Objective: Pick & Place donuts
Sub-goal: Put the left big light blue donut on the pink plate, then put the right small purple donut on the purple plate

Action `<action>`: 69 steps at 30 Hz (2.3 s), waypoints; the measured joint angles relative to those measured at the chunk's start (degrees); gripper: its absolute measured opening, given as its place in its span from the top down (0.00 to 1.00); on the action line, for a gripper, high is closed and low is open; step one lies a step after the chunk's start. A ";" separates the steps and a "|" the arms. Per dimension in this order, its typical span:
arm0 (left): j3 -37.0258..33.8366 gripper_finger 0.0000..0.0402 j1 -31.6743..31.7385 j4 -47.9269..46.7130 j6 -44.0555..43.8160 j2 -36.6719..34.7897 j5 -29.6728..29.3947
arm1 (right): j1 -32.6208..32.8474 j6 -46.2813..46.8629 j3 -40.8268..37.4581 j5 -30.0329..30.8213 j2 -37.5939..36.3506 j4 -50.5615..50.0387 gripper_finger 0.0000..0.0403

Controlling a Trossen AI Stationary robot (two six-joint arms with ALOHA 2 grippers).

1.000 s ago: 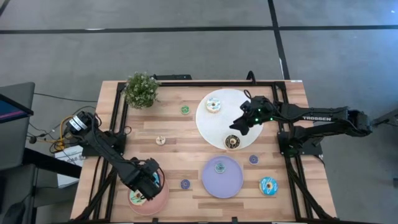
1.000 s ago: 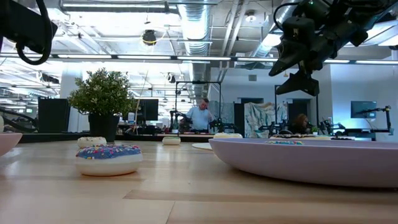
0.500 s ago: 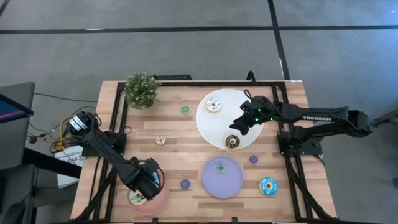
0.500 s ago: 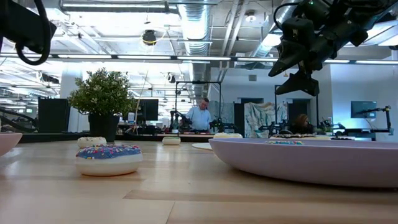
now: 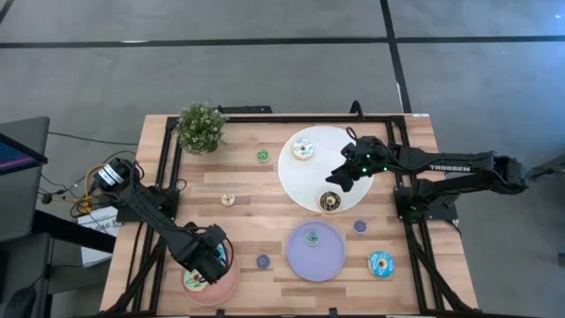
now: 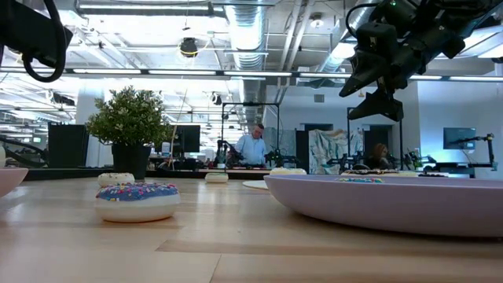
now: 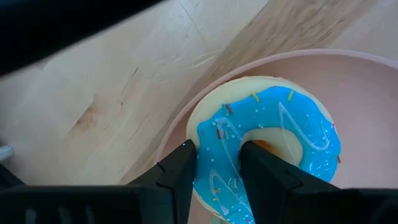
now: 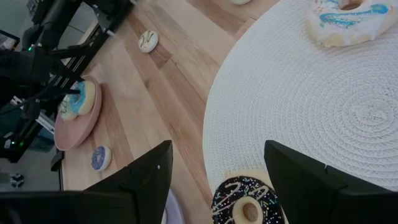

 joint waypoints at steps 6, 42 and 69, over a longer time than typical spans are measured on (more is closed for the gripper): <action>0.00 0.71 -0.01 0.43 0.44 0.00 0.39 | -0.01 -0.04 0.00 0.00 0.00 0.00 0.39; 0.00 0.48 0.01 0.03 0.44 0.00 3.81 | 0.00 -0.42 0.00 1.21 0.00 0.00 0.39; 12.40 0.49 2.01 -23.29 3.30 -0.01 0.73 | 0.00 -0.55 0.00 1.20 -0.02 0.00 0.39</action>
